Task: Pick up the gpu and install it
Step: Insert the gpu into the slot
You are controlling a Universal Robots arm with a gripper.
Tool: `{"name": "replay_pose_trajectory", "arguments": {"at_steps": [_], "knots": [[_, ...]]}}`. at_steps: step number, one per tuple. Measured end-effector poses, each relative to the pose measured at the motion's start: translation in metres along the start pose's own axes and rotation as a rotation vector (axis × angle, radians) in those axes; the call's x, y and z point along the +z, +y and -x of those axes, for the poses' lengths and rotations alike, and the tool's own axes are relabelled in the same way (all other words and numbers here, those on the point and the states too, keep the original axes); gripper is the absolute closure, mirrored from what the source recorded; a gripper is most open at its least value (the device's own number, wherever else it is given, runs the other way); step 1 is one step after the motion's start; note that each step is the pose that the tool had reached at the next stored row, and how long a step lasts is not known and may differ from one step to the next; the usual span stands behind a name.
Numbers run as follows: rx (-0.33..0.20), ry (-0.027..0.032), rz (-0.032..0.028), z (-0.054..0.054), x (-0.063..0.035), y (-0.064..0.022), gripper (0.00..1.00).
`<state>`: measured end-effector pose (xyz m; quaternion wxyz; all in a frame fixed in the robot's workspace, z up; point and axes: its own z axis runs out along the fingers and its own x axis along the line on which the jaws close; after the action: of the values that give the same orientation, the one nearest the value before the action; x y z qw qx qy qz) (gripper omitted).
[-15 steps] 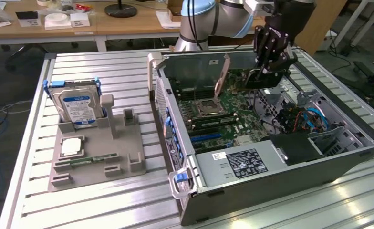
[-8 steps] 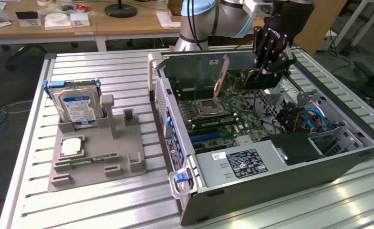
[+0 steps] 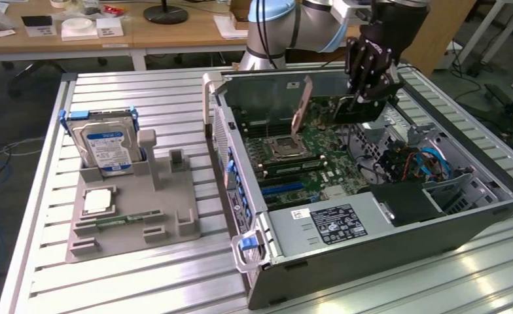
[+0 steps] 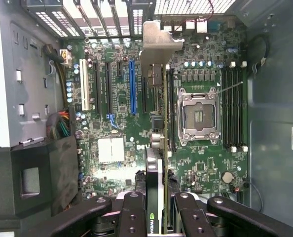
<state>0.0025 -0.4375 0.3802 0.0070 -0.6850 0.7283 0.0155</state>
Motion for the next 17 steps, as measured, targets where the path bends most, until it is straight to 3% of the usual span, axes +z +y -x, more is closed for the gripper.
{"name": "replay_pose_trajectory", "arguments": {"at_steps": [17], "knots": [[0.0, 0.0001, -0.001, -0.0002, 0.0044, 0.0017, 0.73]]}}
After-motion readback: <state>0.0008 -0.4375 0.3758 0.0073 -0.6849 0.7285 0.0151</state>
